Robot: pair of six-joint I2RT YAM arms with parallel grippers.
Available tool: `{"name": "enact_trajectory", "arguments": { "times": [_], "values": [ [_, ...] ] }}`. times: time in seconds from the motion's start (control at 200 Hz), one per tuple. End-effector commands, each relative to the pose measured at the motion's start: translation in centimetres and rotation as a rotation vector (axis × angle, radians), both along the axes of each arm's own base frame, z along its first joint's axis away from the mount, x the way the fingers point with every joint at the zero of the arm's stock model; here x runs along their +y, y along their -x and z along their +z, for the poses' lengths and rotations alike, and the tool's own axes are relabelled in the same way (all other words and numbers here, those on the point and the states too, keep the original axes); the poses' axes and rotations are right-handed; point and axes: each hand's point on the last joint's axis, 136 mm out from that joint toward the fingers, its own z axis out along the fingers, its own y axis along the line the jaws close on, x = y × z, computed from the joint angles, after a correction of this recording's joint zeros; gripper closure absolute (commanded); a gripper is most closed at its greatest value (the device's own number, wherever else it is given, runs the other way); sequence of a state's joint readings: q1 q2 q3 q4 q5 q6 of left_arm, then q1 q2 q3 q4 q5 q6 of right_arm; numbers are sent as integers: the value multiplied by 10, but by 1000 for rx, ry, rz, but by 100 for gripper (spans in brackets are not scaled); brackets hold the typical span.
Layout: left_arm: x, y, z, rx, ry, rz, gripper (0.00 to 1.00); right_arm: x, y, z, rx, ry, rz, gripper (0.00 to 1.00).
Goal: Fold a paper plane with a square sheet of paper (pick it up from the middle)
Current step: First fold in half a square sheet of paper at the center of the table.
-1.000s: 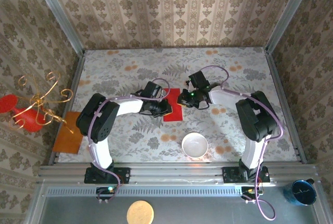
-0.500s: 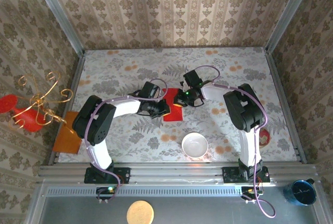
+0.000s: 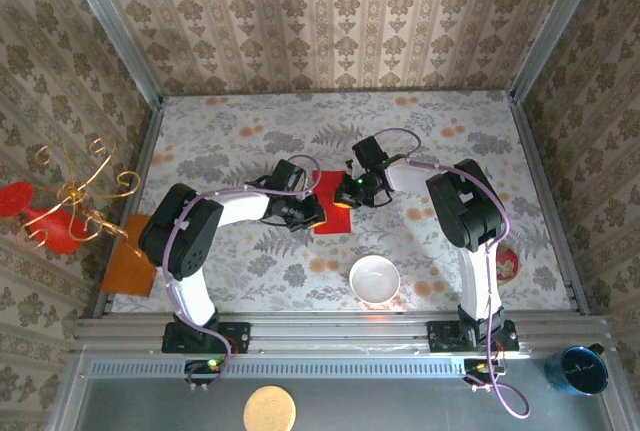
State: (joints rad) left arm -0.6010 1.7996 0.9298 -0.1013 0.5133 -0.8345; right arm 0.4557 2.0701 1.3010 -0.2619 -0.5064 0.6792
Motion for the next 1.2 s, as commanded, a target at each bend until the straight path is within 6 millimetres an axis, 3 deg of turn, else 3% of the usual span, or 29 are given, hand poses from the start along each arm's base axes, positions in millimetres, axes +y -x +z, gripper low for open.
{"name": "enact_trajectory", "arguments": {
  "times": [0.0,0.38,0.655,0.87,1.03,1.195],
  "values": [
    [6,7,-6,32,-8,-3,91,-5,4,-12,36,28,13,88],
    [10,15,-20,54,-22,-13,91,-5,4,-13,32,32,12,88],
    [26,39,-27,82,-70,-68,90,-10,5,-19,43,62,3,88],
    [32,57,-15,63,-69,-115,90,-8,3,-18,41,56,3,88],
    [27,40,20,-46,-13,-116,89,-1,-2,-3,19,17,15,88],
    [38,2,49,-161,11,-35,88,7,-9,39,-57,-51,21,82]
  ]
}}
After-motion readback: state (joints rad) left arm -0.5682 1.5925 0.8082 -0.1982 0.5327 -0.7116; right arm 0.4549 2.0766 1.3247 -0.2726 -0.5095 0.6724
